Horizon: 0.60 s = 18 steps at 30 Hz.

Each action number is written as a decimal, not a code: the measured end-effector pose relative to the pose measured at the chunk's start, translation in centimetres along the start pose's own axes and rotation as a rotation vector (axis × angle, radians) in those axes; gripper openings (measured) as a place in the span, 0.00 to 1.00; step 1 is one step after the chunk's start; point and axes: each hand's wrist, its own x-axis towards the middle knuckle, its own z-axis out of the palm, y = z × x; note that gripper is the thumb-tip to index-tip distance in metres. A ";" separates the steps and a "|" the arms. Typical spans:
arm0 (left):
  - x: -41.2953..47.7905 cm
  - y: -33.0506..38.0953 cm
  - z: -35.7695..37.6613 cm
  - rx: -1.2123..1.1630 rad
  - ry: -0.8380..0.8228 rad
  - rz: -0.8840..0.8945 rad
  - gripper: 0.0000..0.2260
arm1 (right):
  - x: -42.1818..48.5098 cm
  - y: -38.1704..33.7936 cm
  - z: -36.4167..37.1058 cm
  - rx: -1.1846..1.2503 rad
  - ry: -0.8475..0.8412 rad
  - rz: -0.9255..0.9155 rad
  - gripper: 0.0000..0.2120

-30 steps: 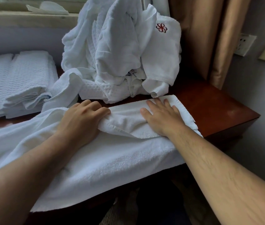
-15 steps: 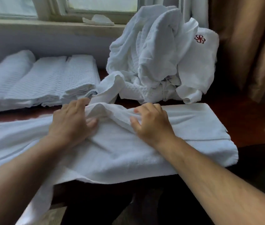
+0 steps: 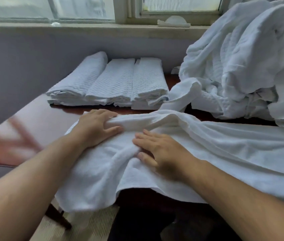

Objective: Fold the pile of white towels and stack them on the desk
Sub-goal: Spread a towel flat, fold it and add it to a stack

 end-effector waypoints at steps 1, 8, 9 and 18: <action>0.5 -0.2 0.0 -0.009 0.012 0.037 0.37 | -0.3 0.1 0.1 0.012 0.002 -0.001 0.24; 1.1 -0.7 -0.4 0.033 0.176 0.269 0.26 | 0.2 0.1 -0.7 0.093 0.082 0.025 0.16; 0.8 -0.8 -0.4 0.077 0.228 0.290 0.25 | 0.4 0.2 -0.9 0.074 0.112 0.023 0.13; -1.2 -1.9 -0.9 -0.249 0.186 -0.746 0.31 | 5.5 -2.3 -0.3 -0.296 0.200 0.234 0.19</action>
